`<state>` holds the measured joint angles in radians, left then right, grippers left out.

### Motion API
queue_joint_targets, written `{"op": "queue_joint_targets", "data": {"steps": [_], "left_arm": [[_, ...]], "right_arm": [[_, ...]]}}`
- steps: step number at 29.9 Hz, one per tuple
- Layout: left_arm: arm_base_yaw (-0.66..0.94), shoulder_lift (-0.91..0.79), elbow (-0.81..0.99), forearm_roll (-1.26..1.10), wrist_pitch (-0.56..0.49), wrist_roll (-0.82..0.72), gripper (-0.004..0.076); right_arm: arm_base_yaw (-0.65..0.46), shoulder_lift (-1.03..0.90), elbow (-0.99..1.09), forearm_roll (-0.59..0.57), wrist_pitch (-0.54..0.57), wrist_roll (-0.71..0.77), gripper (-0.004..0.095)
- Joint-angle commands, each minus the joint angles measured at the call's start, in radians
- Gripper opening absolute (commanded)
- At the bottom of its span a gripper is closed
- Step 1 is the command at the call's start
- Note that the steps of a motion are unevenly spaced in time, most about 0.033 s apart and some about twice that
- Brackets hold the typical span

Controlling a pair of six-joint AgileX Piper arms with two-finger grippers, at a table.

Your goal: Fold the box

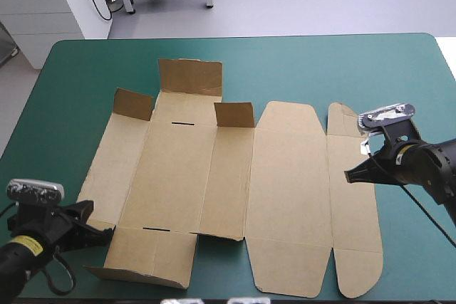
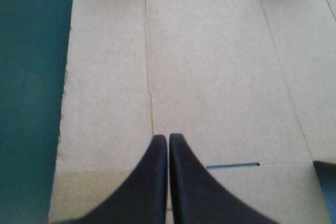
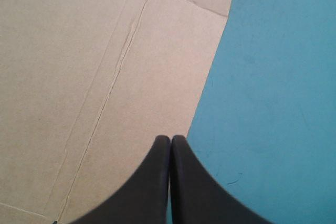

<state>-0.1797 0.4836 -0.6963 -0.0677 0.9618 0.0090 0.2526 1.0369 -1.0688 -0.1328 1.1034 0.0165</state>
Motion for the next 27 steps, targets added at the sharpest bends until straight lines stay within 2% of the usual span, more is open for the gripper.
{"op": "queue_joint_targets", "data": {"steps": [1,7,12,15,18,23,27], "left_arm": [[0.001,0.130,-0.152,0.011,-0.038,-0.014,-0.0008],[0.004,0.369,-0.330,0.107,-0.006,-0.058,-0.0008],[0.027,0.524,-0.396,0.161,0.026,-0.077,-0.0008],[0.130,0.581,-0.403,0.104,0.006,-0.049,0.0001],[0.282,0.626,-0.407,-0.047,0.012,0.082,0.0008],[0.579,0.693,-0.407,-0.449,0.102,0.381,0.0008],[0.727,0.739,-0.407,-0.576,0.176,0.525,0.0008]], "right_arm": [[-0.006,-0.044,0.058,-0.008,-0.106,0.058,-0.0020],[-0.006,-0.048,0.150,0.010,-0.148,0.060,-0.0020],[-0.010,-0.048,0.147,-0.014,-0.148,0.060,-0.0019],[-0.060,-0.048,0.147,-0.019,-0.148,0.045,-0.0020],[-0.165,-0.048,0.147,-0.004,-0.150,-0.024,-0.0020],[-0.366,-0.048,0.147,0.217,-0.154,-0.253,-0.0020],[-0.438,-0.047,0.146,0.404,-0.159,-0.373,-0.0020]]}}
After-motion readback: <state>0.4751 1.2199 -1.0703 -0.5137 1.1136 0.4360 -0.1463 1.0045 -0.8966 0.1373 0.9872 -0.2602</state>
